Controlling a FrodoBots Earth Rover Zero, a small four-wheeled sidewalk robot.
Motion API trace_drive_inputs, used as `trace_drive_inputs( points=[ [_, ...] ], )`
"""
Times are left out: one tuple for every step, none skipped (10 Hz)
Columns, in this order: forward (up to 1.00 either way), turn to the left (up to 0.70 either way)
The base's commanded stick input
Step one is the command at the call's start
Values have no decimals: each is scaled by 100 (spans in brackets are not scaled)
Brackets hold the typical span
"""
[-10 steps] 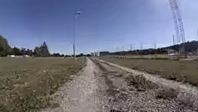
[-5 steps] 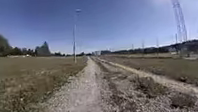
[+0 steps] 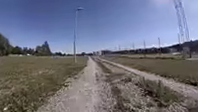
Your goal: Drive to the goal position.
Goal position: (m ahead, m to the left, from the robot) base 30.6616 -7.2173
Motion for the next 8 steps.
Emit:
trace_drive_inputs(
  points=[
    [70,0],
    [70,0],
    [70,0],
    [70,0],
    [70,0],
    [70,0],
    [70,0],
    [70,0]
  ],
)
